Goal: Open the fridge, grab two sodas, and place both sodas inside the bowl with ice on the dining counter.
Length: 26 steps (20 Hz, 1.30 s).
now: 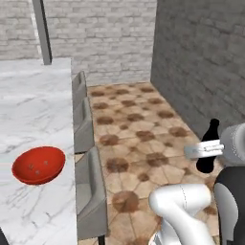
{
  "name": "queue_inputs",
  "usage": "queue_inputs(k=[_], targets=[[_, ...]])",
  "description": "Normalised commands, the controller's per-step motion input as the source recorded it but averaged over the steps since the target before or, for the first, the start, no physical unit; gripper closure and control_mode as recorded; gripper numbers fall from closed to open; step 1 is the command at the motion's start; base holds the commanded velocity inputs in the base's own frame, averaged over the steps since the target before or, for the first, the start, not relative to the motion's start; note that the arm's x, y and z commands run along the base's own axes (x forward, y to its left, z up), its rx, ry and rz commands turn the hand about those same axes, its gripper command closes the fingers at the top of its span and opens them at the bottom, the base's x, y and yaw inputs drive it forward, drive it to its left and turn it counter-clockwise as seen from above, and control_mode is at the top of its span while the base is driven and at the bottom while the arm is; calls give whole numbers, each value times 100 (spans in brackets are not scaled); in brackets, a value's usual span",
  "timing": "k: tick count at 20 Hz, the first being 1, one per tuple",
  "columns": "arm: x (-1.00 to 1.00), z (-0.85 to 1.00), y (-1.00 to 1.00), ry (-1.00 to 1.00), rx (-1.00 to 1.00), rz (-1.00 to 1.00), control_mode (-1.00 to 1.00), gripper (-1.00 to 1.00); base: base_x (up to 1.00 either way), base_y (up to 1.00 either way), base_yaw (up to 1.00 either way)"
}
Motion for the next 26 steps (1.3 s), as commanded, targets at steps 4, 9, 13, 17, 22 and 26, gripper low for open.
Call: queue_inputs(k=[4,9,13,17,22,26], targets=[[0,0,0,0,0,0,100,100,58,-33,53],[0,0,0,0,0,0,100,100,43,-31,56],[0,0,0,0,0,0,100,100,32,-26,60],[0,0,0,0,0,0,100,100,35,-25,60],[0,0,0,0,0,0,100,100,39,-14,63],[0,0,0,0,0,0,100,100,41,-8,66]])
